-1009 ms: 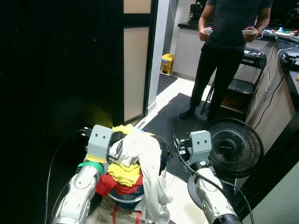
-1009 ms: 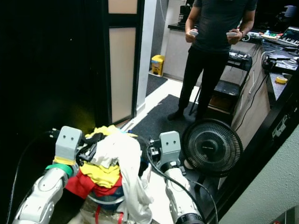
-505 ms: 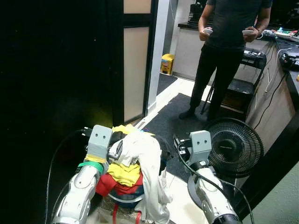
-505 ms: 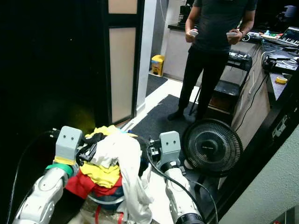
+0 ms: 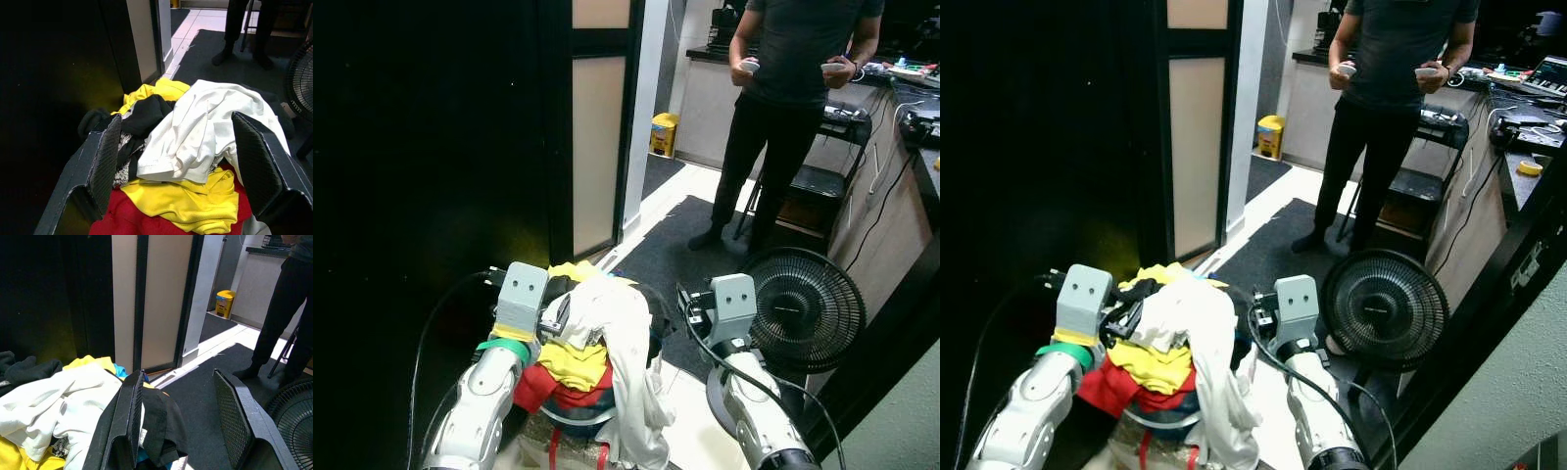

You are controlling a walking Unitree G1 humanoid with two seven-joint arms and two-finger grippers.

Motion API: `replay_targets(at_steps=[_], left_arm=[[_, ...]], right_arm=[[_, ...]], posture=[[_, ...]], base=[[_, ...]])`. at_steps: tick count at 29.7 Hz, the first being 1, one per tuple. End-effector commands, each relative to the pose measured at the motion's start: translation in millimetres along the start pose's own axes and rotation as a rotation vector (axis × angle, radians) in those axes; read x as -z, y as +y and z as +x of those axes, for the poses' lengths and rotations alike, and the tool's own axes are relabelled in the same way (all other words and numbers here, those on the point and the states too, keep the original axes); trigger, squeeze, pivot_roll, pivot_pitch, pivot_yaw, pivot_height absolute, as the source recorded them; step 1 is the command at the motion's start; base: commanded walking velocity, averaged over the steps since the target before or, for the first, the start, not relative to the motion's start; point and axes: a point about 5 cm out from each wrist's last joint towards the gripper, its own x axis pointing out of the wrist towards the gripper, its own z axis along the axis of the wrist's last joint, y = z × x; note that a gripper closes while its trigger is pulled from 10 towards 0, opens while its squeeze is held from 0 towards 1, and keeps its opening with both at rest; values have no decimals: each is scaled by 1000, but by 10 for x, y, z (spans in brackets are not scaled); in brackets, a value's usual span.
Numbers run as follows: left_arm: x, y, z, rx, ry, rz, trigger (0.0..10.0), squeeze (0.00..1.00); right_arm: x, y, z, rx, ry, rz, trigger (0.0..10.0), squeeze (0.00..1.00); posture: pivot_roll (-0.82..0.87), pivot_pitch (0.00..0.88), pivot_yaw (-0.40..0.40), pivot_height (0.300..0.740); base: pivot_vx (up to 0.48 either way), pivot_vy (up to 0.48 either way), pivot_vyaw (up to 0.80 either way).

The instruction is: Clothes washing

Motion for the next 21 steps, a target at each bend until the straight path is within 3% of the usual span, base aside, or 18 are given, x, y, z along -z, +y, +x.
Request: replay_targets(at_steps=[1, 21], left_arm=[[19, 14, -3, -8, 0, -7, 10000, 0], [-37, 93, 27, -35, -13, -20, 10000, 0]], right_arm=[[32, -3, -10, 2, 15, 2, 10000, 0], [-11, -13, 28, 14, -1, 15, 10000, 0]], posture=[[-6, 4, 15, 740], [8, 11, 15, 740]], base=[[0, 0, 0], [0, 0, 0]])
